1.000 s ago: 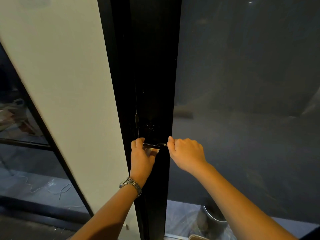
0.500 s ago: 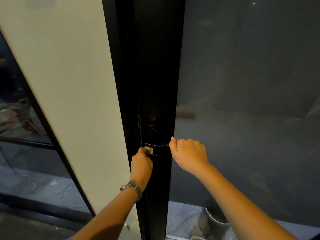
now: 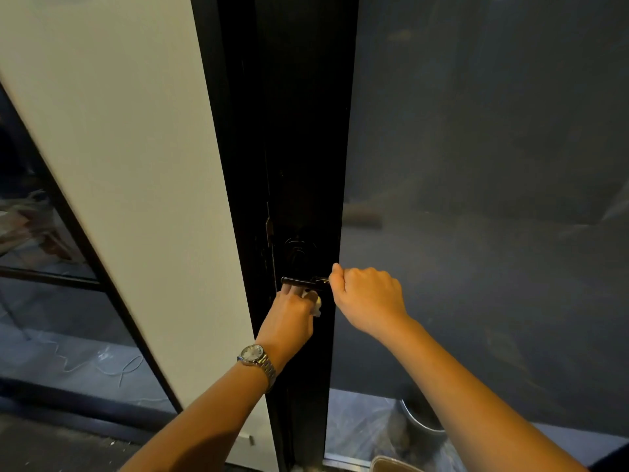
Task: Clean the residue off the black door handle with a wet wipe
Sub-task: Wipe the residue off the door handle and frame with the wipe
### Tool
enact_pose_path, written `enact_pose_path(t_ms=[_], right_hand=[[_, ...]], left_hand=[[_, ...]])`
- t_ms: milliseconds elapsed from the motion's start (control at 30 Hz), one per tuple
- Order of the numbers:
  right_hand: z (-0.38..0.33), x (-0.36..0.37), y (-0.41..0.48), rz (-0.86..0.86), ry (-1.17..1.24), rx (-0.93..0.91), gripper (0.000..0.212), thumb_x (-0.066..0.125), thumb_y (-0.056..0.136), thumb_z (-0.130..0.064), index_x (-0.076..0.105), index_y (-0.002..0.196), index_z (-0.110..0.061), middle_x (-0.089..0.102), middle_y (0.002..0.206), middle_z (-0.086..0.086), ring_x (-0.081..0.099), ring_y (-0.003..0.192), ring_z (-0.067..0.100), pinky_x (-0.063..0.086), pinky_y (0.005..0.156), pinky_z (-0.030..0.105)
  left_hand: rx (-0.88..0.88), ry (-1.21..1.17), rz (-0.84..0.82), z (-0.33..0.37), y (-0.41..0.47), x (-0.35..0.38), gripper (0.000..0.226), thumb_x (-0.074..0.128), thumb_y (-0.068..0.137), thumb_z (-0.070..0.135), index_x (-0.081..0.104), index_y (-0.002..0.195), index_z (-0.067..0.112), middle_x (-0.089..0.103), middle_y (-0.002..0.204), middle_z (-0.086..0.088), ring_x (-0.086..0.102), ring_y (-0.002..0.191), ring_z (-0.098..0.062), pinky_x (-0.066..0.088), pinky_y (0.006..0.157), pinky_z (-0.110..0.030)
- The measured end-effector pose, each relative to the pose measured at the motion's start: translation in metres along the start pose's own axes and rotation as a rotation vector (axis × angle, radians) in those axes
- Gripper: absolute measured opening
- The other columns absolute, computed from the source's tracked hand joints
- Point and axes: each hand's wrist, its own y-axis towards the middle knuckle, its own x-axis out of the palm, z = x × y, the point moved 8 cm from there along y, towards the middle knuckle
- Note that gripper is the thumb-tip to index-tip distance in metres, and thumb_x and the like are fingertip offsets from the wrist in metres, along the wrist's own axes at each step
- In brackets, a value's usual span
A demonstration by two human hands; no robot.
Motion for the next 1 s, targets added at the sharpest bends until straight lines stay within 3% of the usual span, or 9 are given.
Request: enact_pose_path(t_ms=[33,167,233,400,567,633,700,867,1000], right_hand=[[0.000,0.000,0.000,-0.001,0.001,-0.001,0.055,0.019,0.102,-0.036,0.036,0.054,-0.016,0.039,0.054,0.000,0.044,0.061,0.024,0.034,0.058,0.032],[-0.001,-0.001,-0.001,0.003,-0.011,-0.014,0.054,0.018,0.102,-0.036,0.037,0.056,-0.015,0.040,0.053,0.000,0.045,0.059,0.023,0.035,0.057,0.031],[-0.001,0.000,-0.001,-0.004,-0.017,-0.018,0.055,0.018,0.102,-0.036,0.036,0.055,-0.016,0.040,0.053,0.000,0.040,0.052,0.021,0.032,0.054,0.030],[-0.001,0.002,0.000,-0.020,-0.019,-0.016,0.055,0.018,0.102,-0.036,0.036,0.054,-0.015,0.040,0.052,0.000,0.035,0.048,0.017,0.029,0.050,0.030],[0.000,0.001,0.000,-0.010,-0.017,-0.015,0.055,0.019,0.102,-0.036,0.038,0.056,-0.013,0.040,0.052,0.000,0.039,0.051,0.020,0.029,0.049,0.030],[0.000,0.001,0.000,-0.008,-0.012,-0.005,0.053,0.019,0.102,-0.036,0.042,0.061,-0.011,0.038,0.054,-0.001,0.043,0.060,0.023,0.033,0.057,0.032],[-0.001,0.000,-0.001,-0.006,-0.016,-0.008,0.053,0.019,0.102,-0.036,0.040,0.059,-0.013,0.038,0.055,-0.001,0.043,0.063,0.024,0.033,0.059,0.032],[-0.001,0.001,-0.001,-0.013,-0.029,-0.012,0.053,0.019,0.102,-0.036,0.044,0.061,-0.012,0.040,0.054,0.000,0.041,0.057,0.022,0.033,0.057,0.031],[-0.001,-0.001,-0.002,-0.016,-0.029,0.003,0.052,0.019,0.102,-0.036,0.047,0.066,-0.011,0.038,0.054,0.000,0.040,0.056,0.022,0.033,0.059,0.032]], left_hand=[[0.004,-0.020,-0.002,-0.001,0.001,0.001,0.022,0.048,0.091,0.013,0.065,0.103,0.008,0.047,0.130,-0.007,0.043,0.119,-0.020,0.038,0.094,-0.017],[-0.169,-0.227,0.136,-0.020,0.007,-0.005,0.016,0.058,0.082,0.007,0.064,0.097,0.007,0.057,0.105,-0.007,0.050,0.064,-0.005,0.040,0.059,-0.001],[-0.290,-0.371,0.234,-0.027,0.005,-0.010,0.022,0.060,0.080,0.000,0.059,0.102,0.004,0.056,0.090,-0.002,0.050,0.061,-0.006,0.041,0.057,0.001],[-0.329,-0.381,0.371,-0.027,0.006,-0.025,0.029,0.056,0.079,-0.009,0.057,0.105,0.005,0.053,0.096,-0.005,0.051,0.073,-0.008,0.041,0.060,-0.001],[-0.145,-0.164,0.242,-0.017,-0.002,-0.010,0.024,0.050,0.086,-0.001,0.061,0.107,0.003,0.054,0.116,-0.007,0.056,0.085,-0.009,0.041,0.076,0.000],[0.070,0.000,0.158,-0.001,-0.005,0.002,0.023,0.062,0.080,0.006,0.068,0.102,0.006,0.062,0.116,-0.008,0.061,0.101,-0.023,0.049,0.092,-0.023],[0.208,0.141,0.136,0.007,-0.005,0.002,0.029,0.074,0.070,0.009,0.070,0.099,0.009,0.067,0.109,-0.007,0.065,0.099,-0.027,0.057,0.083,-0.036],[-0.116,-0.032,0.120,-0.011,-0.001,-0.015,0.030,0.048,0.090,0.006,0.056,0.119,0.006,0.050,0.125,-0.015,0.061,0.090,-0.027,0.051,0.079,-0.027],[0.045,-0.031,0.120,0.000,-0.001,-0.008,0.037,0.060,0.083,0.002,0.058,0.120,0.006,0.059,0.124,-0.015,0.056,0.114,-0.033,0.050,0.092,-0.035]])
